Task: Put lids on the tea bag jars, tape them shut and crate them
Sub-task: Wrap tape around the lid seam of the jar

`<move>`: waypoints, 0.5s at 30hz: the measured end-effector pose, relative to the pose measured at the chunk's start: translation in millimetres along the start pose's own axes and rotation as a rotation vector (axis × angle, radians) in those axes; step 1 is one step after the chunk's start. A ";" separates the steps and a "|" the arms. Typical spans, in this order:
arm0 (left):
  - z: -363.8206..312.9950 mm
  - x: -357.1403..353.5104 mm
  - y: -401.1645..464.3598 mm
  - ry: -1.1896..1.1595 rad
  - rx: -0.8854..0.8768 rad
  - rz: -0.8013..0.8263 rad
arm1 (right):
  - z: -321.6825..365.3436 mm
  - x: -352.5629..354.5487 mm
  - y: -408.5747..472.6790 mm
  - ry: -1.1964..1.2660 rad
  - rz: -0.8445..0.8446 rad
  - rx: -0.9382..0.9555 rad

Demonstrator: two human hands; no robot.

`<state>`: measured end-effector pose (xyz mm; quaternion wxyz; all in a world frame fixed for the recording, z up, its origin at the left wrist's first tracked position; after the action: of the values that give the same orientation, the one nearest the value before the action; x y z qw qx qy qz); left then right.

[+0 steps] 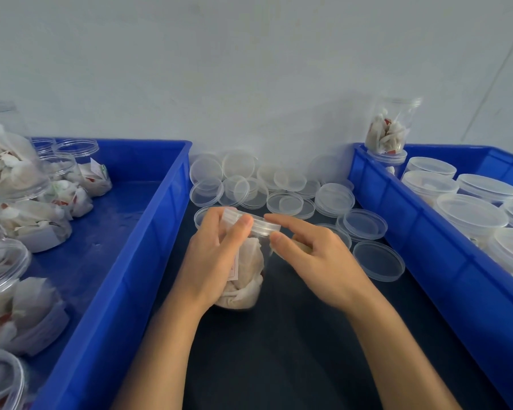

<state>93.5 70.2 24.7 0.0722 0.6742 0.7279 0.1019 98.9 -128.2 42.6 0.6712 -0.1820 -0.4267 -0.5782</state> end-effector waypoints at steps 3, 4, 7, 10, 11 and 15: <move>-5.2 1.7 -0.3 0.228 -0.044 -0.104 | 0.6 -0.7 -0.2 -0.046 -0.021 -0.031; -8.9 2.3 -0.9 0.301 -0.086 -0.176 | 1.5 -0.5 -0.2 -0.067 -0.034 -0.043; -15.4 -5.9 -5.2 0.372 -0.138 -0.270 | 7.4 -1.8 -1.0 -0.130 -0.076 -0.074; -13.2 -20.1 -8.1 0.455 -0.103 -0.207 | 13.1 -3.7 -1.9 -0.151 -0.096 -0.079; -13.1 -21.5 -8.1 0.482 -0.108 -0.199 | 13.7 -4.6 -1.7 -0.147 -0.088 -0.077; -9.7 -15.1 -4.3 0.461 -0.070 -0.204 | 8.3 -9.4 -0.5 -0.059 -0.011 -0.090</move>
<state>88.2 54.4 32.5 -0.0627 0.5532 0.7855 0.2703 95.8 -116.4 39.9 0.6461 -0.2268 -0.4210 -0.5948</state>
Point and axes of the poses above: each hand's wrist, its own y-axis towards the middle knuckle, its own x-axis out of the back of the hand, z = x × y, the point moved 3 cm from there along y, towards the middle knuckle, and after that the axes turned 13 degrees about -y, right-handed, at the moved point
